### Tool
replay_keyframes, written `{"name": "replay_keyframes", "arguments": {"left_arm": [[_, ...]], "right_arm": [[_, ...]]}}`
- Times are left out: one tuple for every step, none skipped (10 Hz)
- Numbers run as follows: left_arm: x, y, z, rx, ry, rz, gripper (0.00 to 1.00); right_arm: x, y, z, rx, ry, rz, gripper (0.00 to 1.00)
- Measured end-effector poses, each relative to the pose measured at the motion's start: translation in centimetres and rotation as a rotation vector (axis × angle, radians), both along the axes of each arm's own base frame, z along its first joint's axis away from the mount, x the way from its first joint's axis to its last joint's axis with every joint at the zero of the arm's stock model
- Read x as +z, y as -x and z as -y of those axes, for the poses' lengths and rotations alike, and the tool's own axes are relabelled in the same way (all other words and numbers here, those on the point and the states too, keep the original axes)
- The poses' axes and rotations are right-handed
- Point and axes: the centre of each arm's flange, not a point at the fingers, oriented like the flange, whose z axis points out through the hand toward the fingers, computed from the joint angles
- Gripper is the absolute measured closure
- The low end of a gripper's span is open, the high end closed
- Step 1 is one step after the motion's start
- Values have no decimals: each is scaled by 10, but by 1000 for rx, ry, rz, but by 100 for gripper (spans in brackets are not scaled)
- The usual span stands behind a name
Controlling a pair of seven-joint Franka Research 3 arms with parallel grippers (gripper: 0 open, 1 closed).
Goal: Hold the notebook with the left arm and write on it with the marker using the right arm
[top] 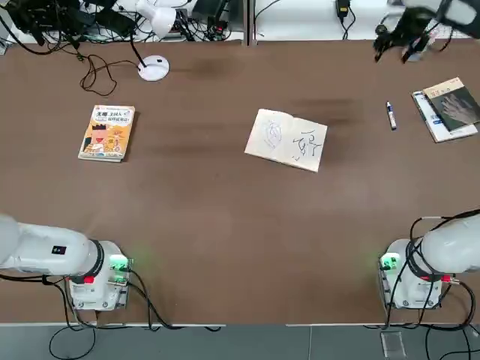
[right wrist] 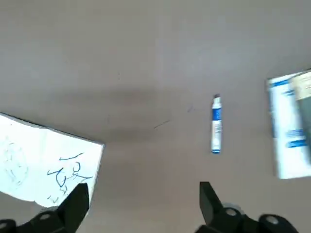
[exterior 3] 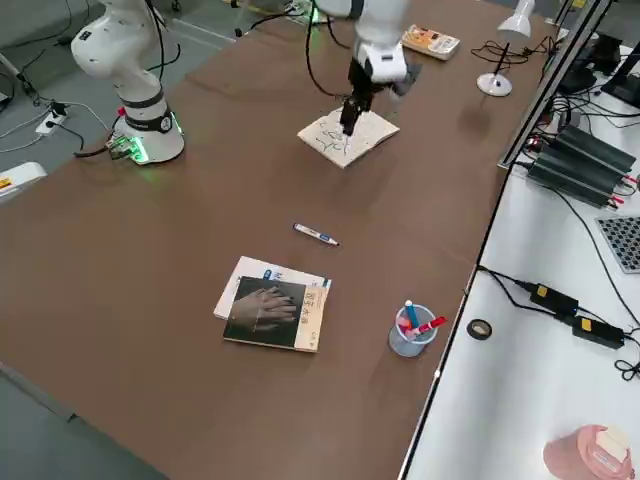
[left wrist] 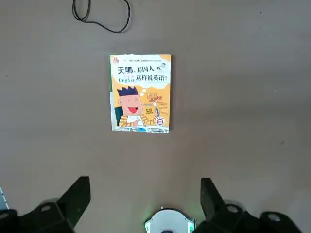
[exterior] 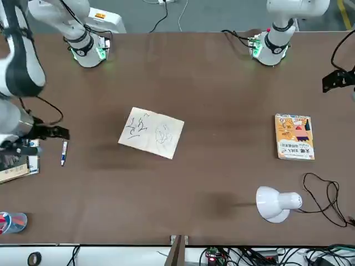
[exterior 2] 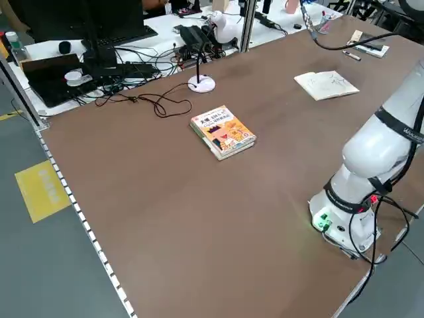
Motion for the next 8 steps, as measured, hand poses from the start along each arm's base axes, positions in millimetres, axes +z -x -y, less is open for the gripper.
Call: {"name": "replay_keyframes", "arguments": {"left_arm": [[-1,1,-3,10,14,-10,0],[-2,1,-8,23,33,-16,0],[-3,1,-14,35,45,-20,0],[-5,1,-18,42,51,-23,0],[-6,1,-19,45,52,-26,0],[-6,1,-19,45,52,-27,0],[-6,1,-18,43,52,-27,0],[-7,1,-17,40,52,-28,0]], "right_arm": [[30,2,5,8,36,25,0],[58,4,11,7,66,49,0],[82,5,18,-2,91,74,0],[103,6,28,-18,108,104,0],[120,9,38,-36,113,128,0],[133,15,48,-53,113,135,0],[143,24,55,-67,113,121,0],[151,33,60,-75,112,95,0]]}}
